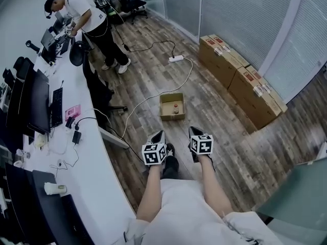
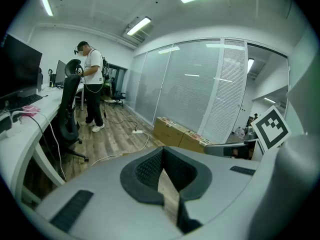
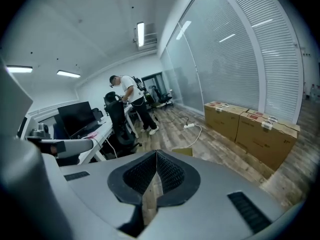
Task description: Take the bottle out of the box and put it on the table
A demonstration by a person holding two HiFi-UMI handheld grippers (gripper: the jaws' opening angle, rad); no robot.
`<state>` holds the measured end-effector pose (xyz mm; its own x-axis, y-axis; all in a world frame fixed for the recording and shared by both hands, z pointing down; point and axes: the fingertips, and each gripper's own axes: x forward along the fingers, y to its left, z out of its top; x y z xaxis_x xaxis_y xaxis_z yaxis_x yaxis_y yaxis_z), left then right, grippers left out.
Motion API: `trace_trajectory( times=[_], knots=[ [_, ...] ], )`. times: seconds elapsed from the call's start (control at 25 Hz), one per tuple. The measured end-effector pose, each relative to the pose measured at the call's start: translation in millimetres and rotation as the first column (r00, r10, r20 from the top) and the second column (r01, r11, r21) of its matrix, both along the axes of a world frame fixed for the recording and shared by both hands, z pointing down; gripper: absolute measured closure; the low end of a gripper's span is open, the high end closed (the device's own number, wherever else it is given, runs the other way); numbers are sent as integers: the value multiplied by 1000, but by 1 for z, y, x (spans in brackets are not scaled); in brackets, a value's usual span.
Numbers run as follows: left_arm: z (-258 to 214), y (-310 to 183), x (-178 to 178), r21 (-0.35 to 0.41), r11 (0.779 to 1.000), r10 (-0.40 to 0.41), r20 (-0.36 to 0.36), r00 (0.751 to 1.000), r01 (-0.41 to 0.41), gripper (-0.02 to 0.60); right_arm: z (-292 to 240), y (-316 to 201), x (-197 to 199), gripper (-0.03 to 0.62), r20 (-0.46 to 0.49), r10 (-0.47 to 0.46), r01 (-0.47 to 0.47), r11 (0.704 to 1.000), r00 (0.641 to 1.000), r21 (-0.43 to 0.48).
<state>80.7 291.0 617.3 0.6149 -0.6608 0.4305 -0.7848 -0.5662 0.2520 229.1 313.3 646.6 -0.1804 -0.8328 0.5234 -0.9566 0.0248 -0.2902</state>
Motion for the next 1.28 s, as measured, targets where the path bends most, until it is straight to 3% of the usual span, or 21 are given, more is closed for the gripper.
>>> trace_trajectory(
  times=[0.6, 0.88, 1.28],
  knots=[
    [0, -152, 20, -3, 1000, -5, 24, 1000, 5, 568, 24, -135, 29, 554, 100, 65, -52, 991, 993, -122],
    [12, -226, 23, -36, 999, 31, 63, 998, -29, 568, 34, -208, 32, 554, 123, 98, -82, 988, 988, -131],
    [21, -327, 38, -67, 996, 67, 46, 997, -64, 568, 43, -302, 45, 554, 137, 137, -115, 981, 981, -156]
  ],
)
